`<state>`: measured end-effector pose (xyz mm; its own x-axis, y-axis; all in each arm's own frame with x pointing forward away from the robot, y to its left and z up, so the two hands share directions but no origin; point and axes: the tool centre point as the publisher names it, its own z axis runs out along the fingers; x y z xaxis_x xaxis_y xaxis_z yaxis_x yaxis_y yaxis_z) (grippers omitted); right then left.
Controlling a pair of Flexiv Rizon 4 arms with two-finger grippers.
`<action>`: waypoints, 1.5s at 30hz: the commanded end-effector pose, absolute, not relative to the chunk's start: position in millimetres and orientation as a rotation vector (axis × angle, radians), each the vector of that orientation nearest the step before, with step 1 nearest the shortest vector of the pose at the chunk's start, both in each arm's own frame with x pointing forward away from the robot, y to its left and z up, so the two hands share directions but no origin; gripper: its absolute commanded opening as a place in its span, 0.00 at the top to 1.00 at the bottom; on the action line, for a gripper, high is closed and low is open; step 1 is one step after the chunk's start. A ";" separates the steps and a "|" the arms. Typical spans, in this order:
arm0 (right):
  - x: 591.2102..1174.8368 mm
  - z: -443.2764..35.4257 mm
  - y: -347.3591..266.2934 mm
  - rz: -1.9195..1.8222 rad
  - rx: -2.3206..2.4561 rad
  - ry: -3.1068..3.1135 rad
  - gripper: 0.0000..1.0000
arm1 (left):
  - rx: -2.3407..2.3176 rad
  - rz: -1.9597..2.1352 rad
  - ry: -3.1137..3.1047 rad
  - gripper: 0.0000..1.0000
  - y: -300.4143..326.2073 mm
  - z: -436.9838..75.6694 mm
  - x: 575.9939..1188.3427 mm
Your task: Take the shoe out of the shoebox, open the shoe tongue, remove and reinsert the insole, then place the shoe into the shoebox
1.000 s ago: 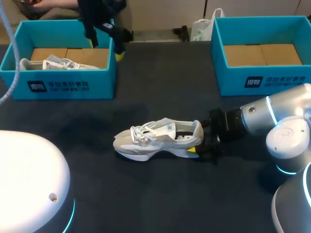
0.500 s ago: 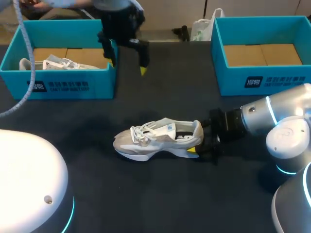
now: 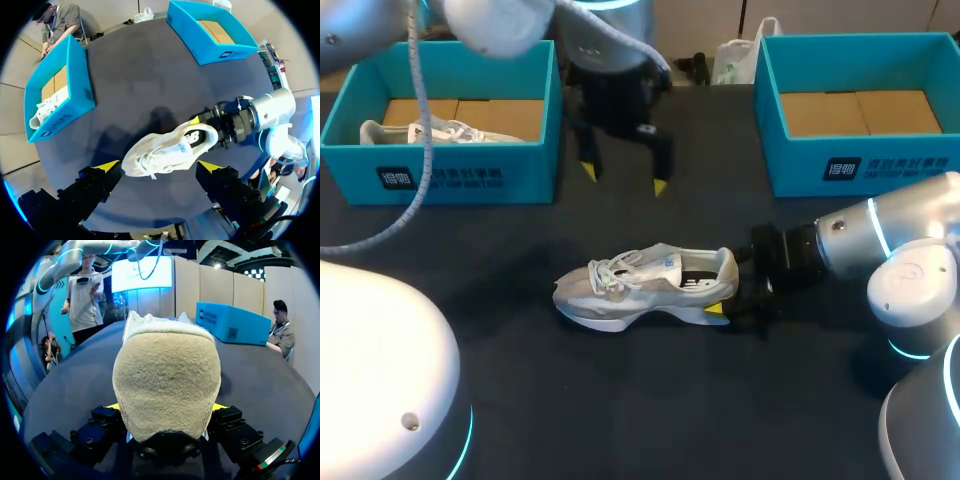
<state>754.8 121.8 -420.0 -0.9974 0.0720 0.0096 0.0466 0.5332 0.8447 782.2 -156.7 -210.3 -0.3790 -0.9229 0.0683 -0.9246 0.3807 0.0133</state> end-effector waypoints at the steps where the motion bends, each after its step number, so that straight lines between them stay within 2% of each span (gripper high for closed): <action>1: 754.6 -423.1 126.8 1.496 0.106 2.731 1.00 | 1.756 0.020 -2.549 0.00 -168.8 -225.4 777.7; 22: 754.6 -423.1 126.8 1.496 0.106 2.731 1.00 | 1.955 -0.105 -2.501 0.00 -194.7 -293.9 755.3; 45: 754.6 -423.1 126.8 1.496 0.106 2.731 1.00 | 2.022 -0.080 -2.496 0.00 -191.3 -292.5 750.8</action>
<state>754.8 121.8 -420.0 -0.9974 0.0721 0.0096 0.0467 0.5333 0.8447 758.3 -192.4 -295.2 -0.2066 -0.9749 -0.0835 -0.9784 0.2066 0.0085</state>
